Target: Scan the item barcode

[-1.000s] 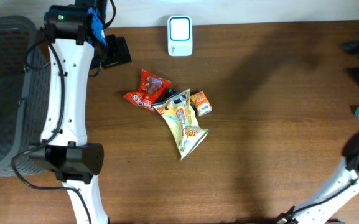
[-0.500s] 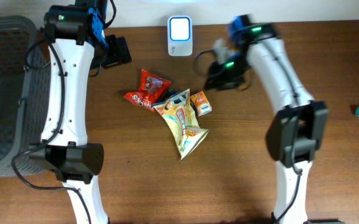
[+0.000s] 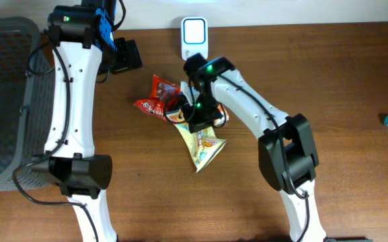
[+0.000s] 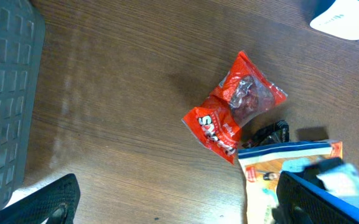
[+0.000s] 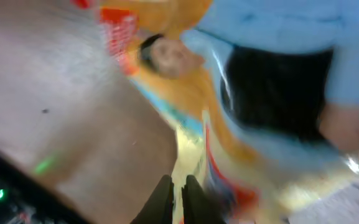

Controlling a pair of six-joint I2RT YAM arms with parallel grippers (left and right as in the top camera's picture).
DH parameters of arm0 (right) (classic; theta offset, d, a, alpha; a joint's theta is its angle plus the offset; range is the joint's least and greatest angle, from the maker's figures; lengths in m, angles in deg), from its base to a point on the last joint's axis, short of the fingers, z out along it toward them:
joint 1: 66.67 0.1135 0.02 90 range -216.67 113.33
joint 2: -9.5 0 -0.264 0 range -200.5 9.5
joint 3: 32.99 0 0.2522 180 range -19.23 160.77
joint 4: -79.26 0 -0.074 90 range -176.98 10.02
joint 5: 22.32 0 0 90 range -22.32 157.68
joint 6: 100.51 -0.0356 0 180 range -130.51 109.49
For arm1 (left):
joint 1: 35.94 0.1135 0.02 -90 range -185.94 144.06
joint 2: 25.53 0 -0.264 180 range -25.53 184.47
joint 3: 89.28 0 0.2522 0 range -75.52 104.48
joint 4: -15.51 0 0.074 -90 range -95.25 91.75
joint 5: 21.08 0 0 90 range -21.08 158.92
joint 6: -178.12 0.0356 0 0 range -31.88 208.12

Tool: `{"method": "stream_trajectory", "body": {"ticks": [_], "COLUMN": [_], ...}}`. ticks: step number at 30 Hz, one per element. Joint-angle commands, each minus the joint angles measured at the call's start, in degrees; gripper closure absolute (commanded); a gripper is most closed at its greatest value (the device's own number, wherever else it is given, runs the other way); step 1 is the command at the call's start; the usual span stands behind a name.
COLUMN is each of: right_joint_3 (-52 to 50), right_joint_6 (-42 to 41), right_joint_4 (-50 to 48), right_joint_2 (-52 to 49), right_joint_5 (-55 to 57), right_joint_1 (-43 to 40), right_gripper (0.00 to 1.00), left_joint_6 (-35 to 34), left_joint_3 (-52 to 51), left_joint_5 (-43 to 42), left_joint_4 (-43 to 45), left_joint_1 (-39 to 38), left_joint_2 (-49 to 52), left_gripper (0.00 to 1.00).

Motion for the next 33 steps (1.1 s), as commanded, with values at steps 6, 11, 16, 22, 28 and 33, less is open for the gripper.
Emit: {"method": "stream_trajectory", "body": {"ticks": [6,11,16,22,28,33], "right_joint_3": [-8.2,-0.44,9.55,4.9,-4.15,-13.11], "right_joint_6": [-0.28,-0.26,-1.81,-5.16,-9.14,-9.11], "right_joint_4": [-6.58,1.33,10.99,9.73,1.99,-9.16], "right_joint_2": [-0.72,2.19,3.15,2.69,2.69,2.69], "right_joint_5": [3.3,6.43,19.32,20.06,20.04,11.08], "right_joint_1": [1.05,0.94,0.94,0.98,0.94,1.01], "right_gripper": [0.96,0.96,0.92,0.92,0.93,0.95], "left_joint_6": [-0.5,-0.5,-0.5,-0.5,-0.5,-0.5], "left_joint_3": [-0.07,-0.07,-0.07,-0.07,-0.07,-0.07], "left_joint_5": [-0.42,-0.42,-0.44,-0.42,-0.42,-0.42], "left_joint_4": [-0.07,-0.07,-0.07,-0.07,-0.07,-0.07], "left_joint_1": [-0.17,-0.17,-0.17,-0.17,-0.17,-0.2], "left_joint_2": [-0.9,-0.9,-0.9,-0.9,-0.9,-0.9], "left_gripper": [0.01,0.01,0.01,0.01,0.01,0.01]}}
